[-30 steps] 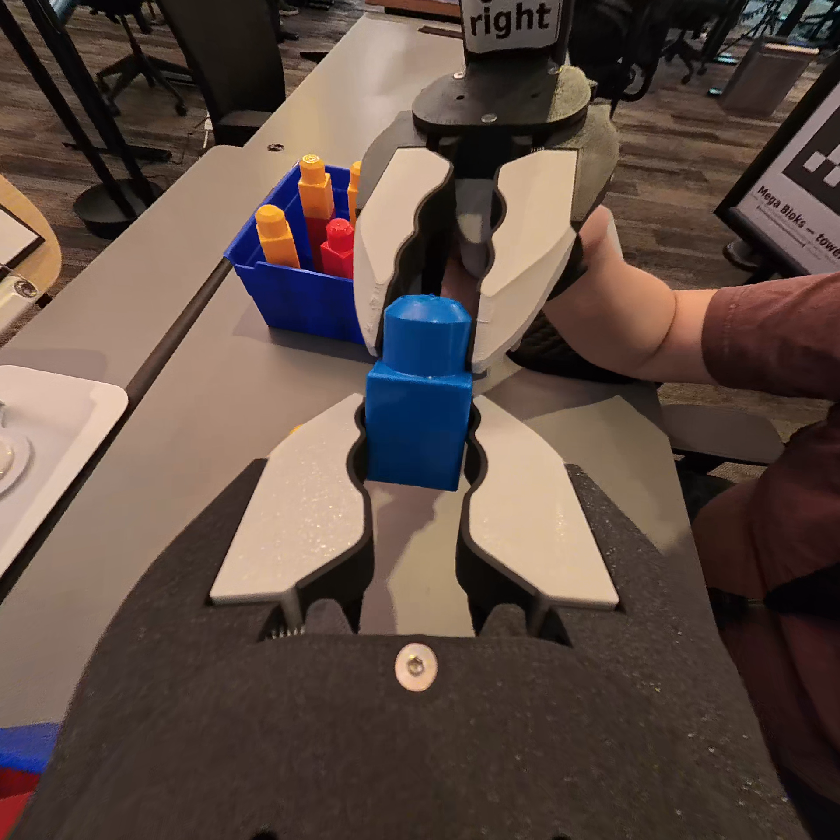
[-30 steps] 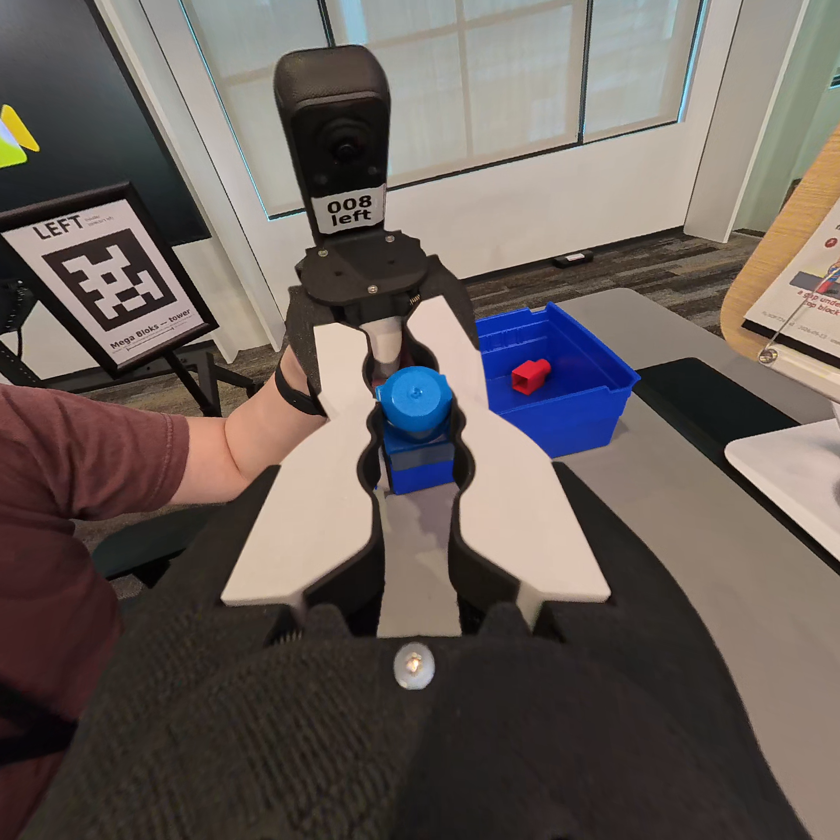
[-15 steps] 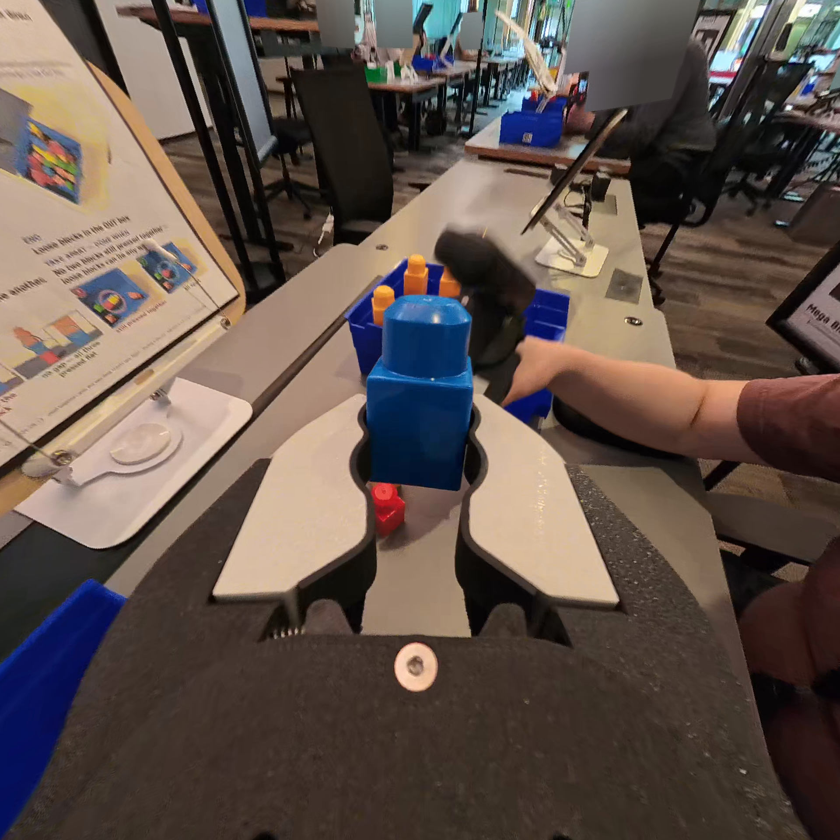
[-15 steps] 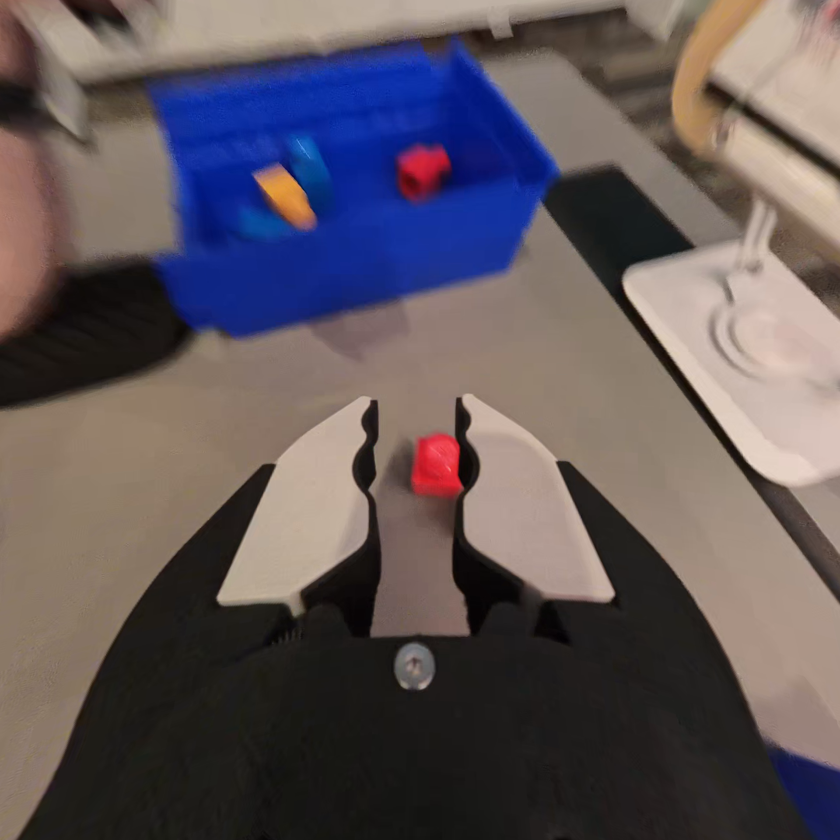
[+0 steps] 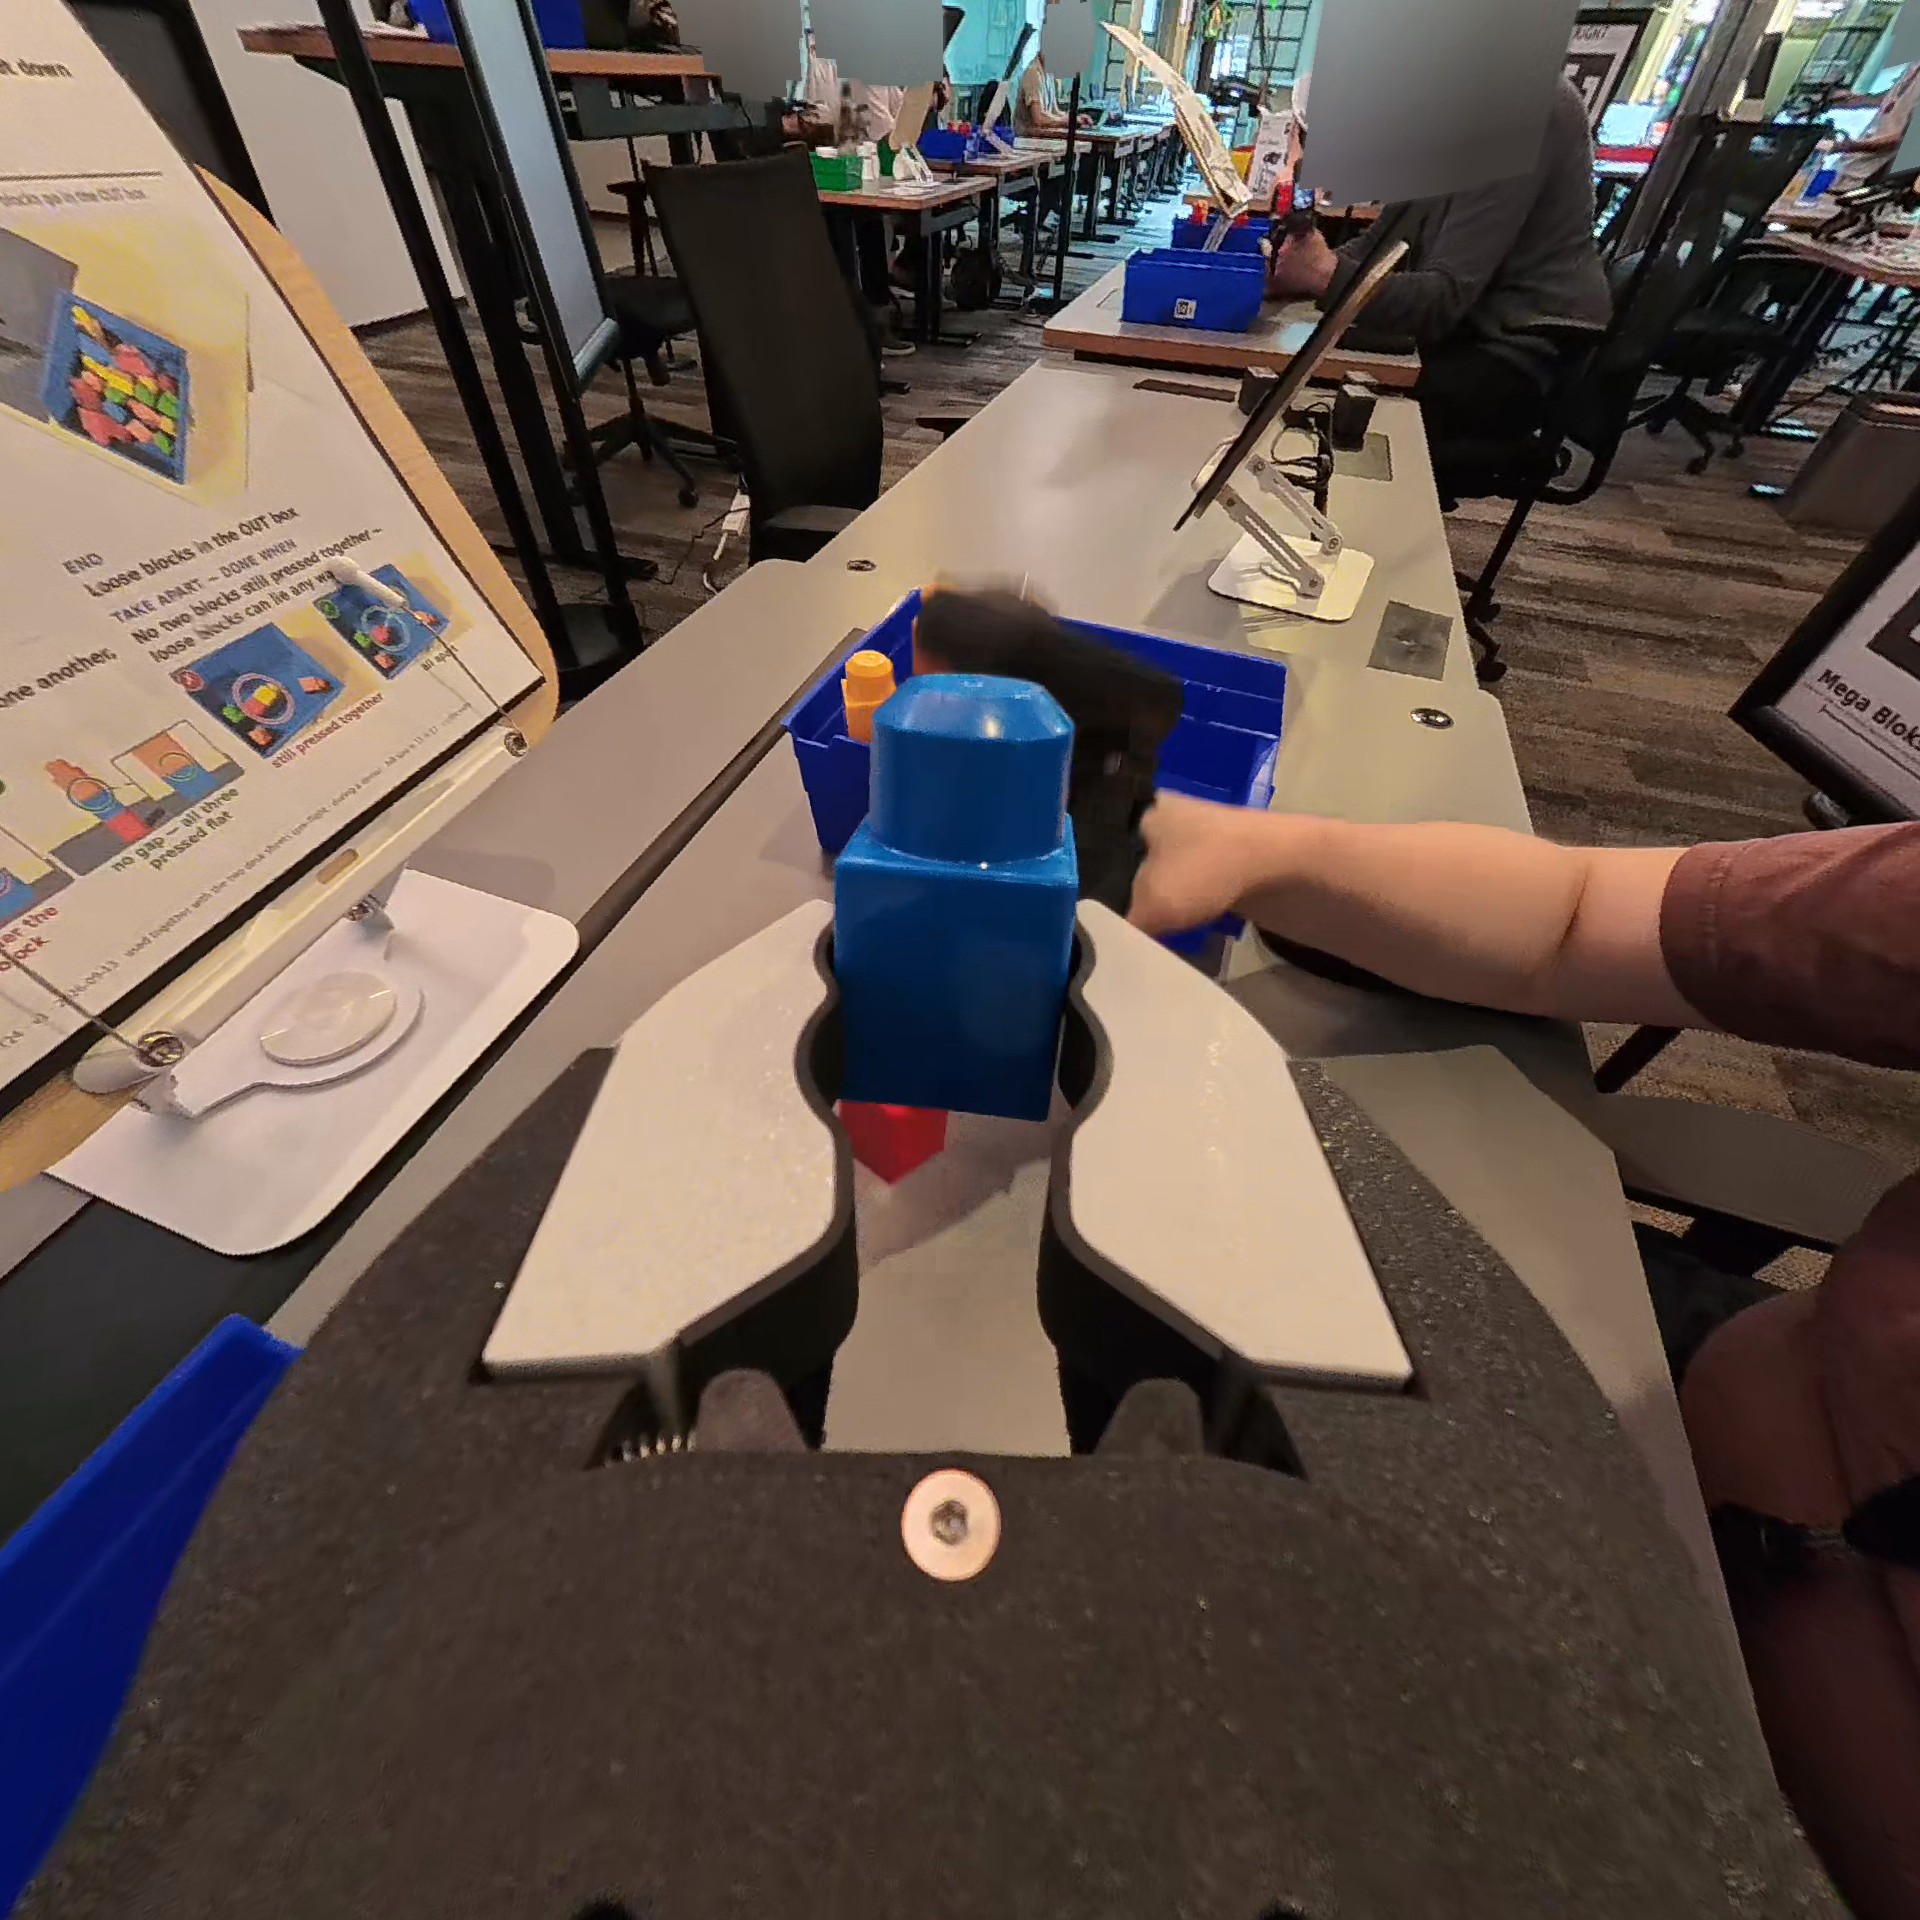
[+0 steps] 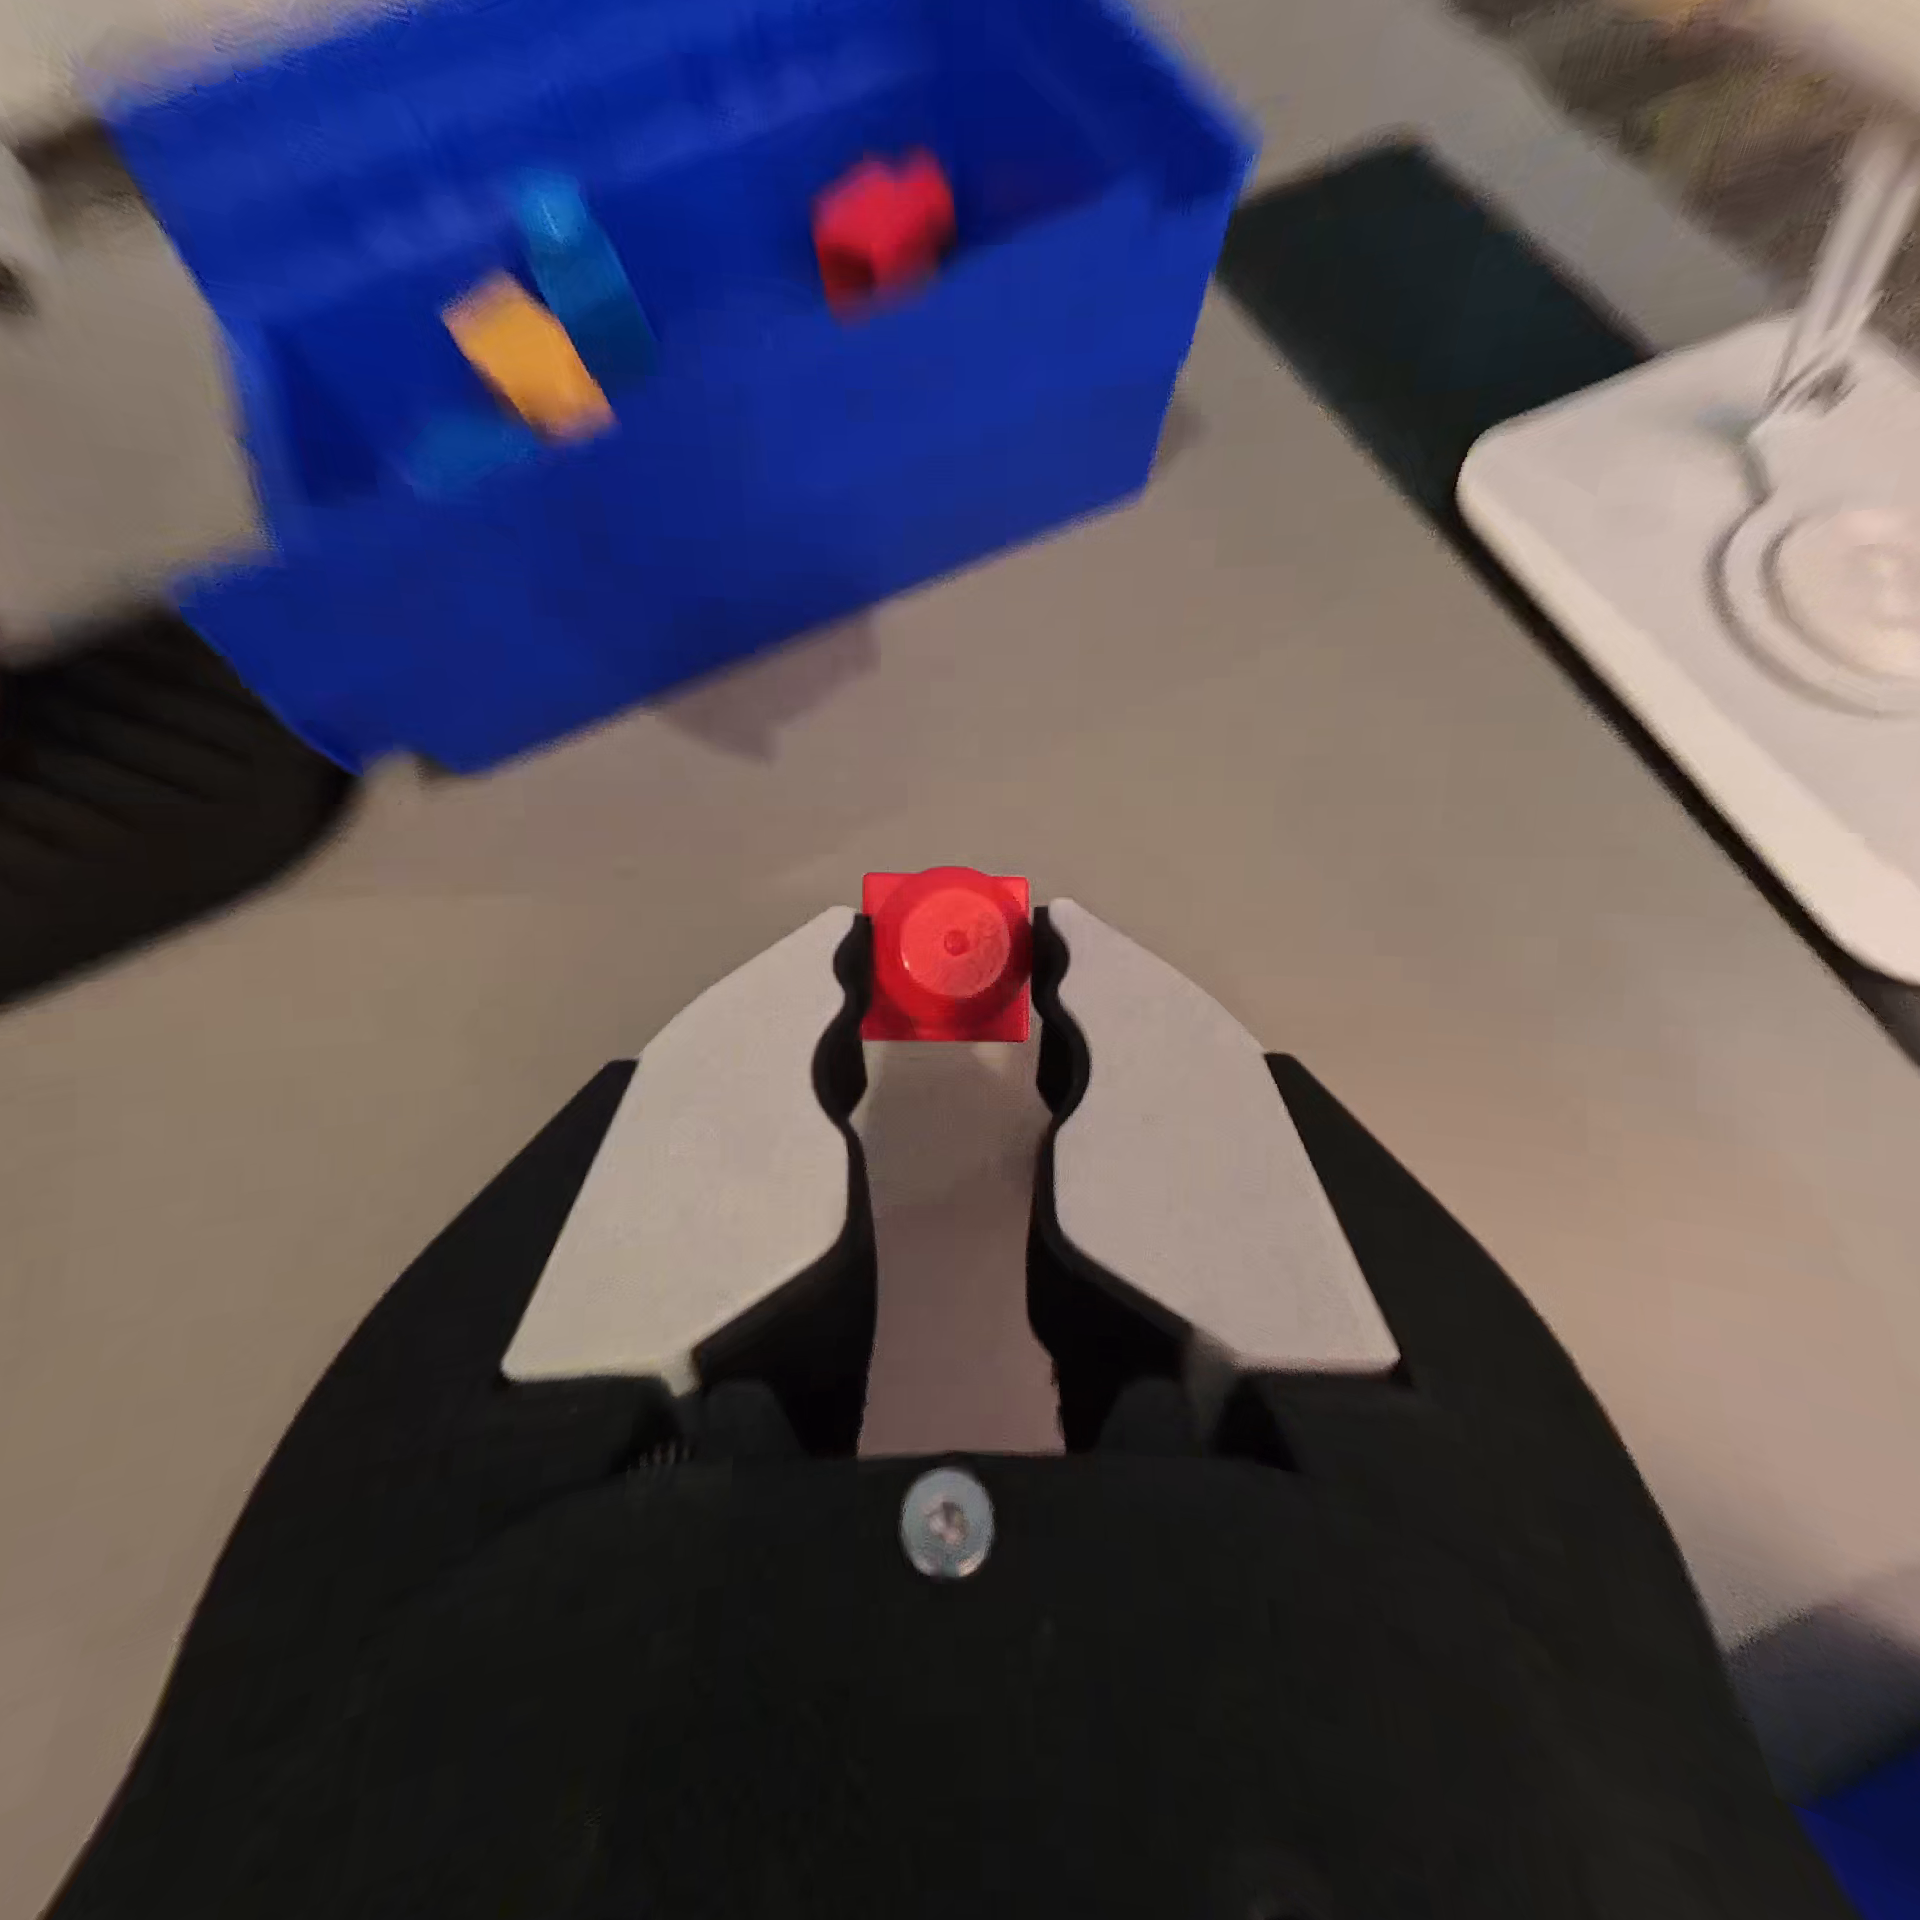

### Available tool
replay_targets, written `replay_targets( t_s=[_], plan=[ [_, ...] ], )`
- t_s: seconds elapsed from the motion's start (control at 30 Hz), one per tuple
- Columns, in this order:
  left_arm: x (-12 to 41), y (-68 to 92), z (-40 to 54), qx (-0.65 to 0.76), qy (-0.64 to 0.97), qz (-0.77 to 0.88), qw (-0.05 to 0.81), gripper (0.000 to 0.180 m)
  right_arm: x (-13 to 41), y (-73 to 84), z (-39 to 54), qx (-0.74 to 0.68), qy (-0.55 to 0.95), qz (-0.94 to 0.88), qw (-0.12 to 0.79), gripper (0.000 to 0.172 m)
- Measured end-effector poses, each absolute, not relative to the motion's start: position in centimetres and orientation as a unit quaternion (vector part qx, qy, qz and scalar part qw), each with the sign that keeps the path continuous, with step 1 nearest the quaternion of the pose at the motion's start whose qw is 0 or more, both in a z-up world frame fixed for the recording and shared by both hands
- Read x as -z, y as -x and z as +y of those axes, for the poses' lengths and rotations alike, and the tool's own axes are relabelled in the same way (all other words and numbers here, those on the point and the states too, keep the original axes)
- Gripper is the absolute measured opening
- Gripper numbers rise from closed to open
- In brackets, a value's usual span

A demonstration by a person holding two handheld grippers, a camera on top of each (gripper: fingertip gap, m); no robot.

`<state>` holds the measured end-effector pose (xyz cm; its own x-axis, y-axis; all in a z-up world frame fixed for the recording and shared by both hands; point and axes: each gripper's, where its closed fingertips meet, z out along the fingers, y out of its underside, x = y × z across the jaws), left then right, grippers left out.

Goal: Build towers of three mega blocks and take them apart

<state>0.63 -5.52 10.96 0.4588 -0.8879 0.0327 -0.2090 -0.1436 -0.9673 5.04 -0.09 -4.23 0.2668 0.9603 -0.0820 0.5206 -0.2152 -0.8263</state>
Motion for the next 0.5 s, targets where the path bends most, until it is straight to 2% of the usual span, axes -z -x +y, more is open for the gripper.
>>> replay_targets(
  t_s=[0.17, 0.23, 0.33, 0.5],
  plan=[
    [-8.7, -3.2, -6.0, 0.359, 0.686, 0.435, 0.46, 0.037, -10.1, -8.8, -3.6, -0.494, 0.569, -0.455, 0.474, 0.03],
    [-7.1, -4.8, -6.3, 0.367, 0.69, 0.454, 0.428, 0.037, -13.0, -10.2, -5.4, -0.545, 0.52, -0.453, 0.478, 0.029],
    [-5.1, -7.2, -7.0, 0.371, 0.692, 0.482, 0.389, 0.037, -13.3, -10.5, -6.0, -0.549, 0.509, -0.464, 0.474, 0.03],
    [-3.0, -8.7, -8.5, 0.366, 0.695, 0.521, 0.334, 0.037, -10.8, -9.5, -7.1, -0.525, 0.515, -0.53, 0.424, 0.03]
  ],
)
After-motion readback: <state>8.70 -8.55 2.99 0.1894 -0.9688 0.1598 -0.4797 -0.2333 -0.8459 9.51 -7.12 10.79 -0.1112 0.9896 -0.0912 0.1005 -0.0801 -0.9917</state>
